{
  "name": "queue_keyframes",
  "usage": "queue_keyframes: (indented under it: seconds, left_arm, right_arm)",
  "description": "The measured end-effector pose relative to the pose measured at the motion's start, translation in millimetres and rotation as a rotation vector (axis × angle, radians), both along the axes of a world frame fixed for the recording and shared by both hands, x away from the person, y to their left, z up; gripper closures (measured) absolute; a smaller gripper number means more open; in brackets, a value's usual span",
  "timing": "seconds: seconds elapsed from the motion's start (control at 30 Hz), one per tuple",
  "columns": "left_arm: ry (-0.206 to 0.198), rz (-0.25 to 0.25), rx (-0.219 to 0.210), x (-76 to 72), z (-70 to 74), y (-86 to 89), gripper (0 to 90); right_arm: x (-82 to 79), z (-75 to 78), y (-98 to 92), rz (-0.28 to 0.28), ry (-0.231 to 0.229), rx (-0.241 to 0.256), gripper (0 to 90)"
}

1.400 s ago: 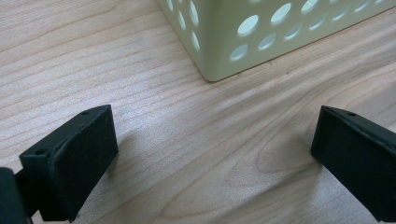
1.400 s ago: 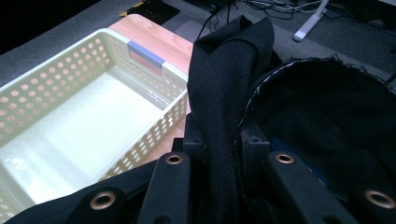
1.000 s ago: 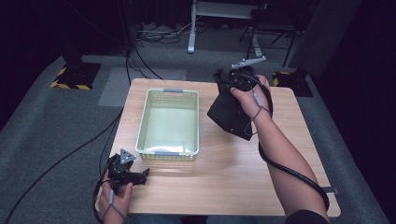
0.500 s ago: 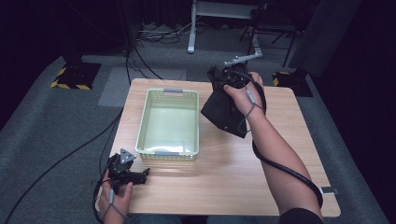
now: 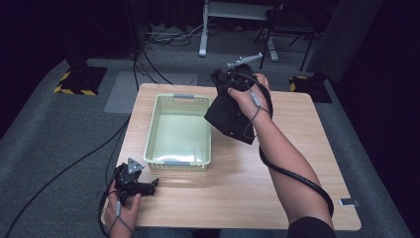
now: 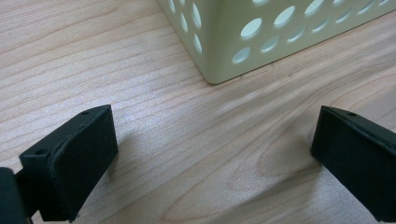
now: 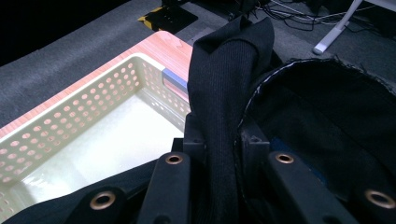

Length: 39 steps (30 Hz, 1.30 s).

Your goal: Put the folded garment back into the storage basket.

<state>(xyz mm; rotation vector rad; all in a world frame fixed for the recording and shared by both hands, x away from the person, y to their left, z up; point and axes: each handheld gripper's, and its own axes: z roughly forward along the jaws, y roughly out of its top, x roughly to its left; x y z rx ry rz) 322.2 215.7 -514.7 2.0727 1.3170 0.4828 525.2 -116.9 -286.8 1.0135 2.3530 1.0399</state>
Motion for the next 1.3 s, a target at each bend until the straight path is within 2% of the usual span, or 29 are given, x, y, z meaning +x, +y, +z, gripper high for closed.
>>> queue_keyframes:
  seconds: [0.57, 1.3]
  left_arm:
    - [0.003, -0.002, 0.0, 0.0, 0.2, 0.2, 0.4]
    - [0.002, 0.0, 0.001, 0.3, 0.2, 0.1, 0.4]
  right_arm:
    - [7.3, -0.9, 30.7, 0.026, 0.017, 0.007, 77.3]
    - [8.7, 6.3, 78.6, 0.062, 0.032, 0.006, 77.2]
